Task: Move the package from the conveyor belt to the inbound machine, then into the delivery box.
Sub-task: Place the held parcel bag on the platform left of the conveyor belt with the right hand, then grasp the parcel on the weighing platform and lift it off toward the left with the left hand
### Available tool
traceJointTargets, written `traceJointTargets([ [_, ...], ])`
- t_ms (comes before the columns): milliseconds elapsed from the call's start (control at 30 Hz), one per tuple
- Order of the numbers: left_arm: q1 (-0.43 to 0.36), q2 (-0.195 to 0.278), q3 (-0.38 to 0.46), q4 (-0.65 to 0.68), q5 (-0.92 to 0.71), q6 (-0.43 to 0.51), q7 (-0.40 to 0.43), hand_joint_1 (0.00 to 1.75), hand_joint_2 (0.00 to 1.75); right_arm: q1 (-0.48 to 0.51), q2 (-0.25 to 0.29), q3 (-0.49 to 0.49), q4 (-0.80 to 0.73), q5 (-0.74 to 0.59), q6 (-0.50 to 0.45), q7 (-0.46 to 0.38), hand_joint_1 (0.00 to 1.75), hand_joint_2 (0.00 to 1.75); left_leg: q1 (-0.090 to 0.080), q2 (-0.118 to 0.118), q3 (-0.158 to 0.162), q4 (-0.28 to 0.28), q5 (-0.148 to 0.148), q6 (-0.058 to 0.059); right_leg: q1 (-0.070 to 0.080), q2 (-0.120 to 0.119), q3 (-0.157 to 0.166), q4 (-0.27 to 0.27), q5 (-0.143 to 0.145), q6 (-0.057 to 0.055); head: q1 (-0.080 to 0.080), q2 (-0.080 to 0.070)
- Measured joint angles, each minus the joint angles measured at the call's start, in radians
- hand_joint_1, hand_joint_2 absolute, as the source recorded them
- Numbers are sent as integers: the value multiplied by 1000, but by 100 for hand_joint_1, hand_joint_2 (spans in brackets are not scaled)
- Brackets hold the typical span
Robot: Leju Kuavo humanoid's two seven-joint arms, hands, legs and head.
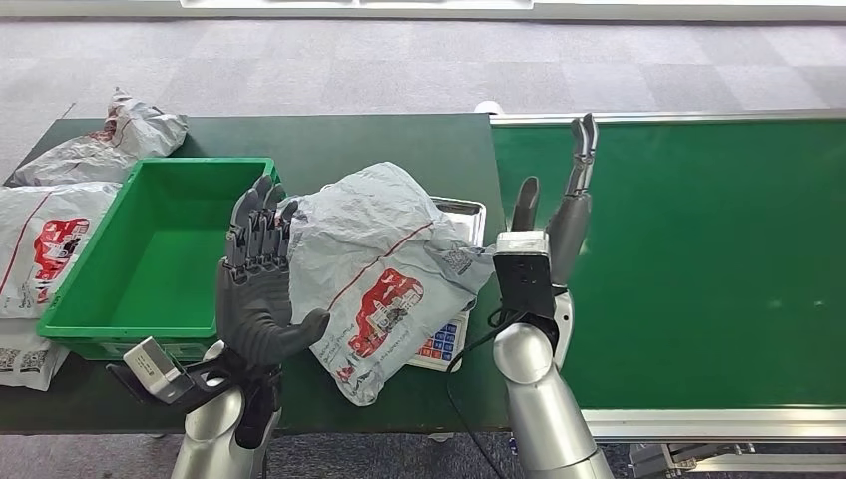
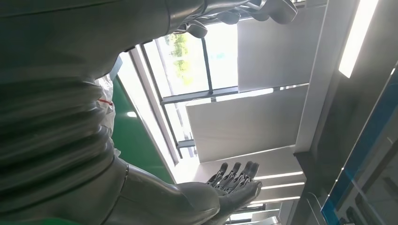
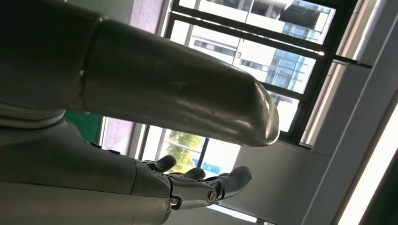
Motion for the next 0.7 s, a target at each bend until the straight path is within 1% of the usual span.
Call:
traceJointTargets([
  [433,-3,0,0,2,0,0,0,0,175,13,0,0,-31,0,0,0,0,0,0,0,0,0,0,0,0,0,0,0,0,0,0,0],
  [500,-4,0,0,2,0,0,1,0,175,14,0,0,-33,0,-4,-4,0,87,0,0,0,0,0,0,0,0,0,0,0,0,0,0],
  [567,-4,0,0,3,-6,5,2,0,175,17,0,0,-40,7,-38,-43,0,175,0,0,0,0,0,0,0,0,0,0,0,0,0,0],
  [633,-5,-1,0,7,-32,31,9,0,175,32,0,-3,-79,30,-82,-117,0,175,0,-1,0,0,0,0,0,0,0,0,0,0,0,0],
  [700,-7,-1,0,16,-96,94,27,0,175,55,0,-11,-171,72,-100,-168,0,175,0,-1,0,0,0,0,0,-1,0,0,0,0,0,0],
])
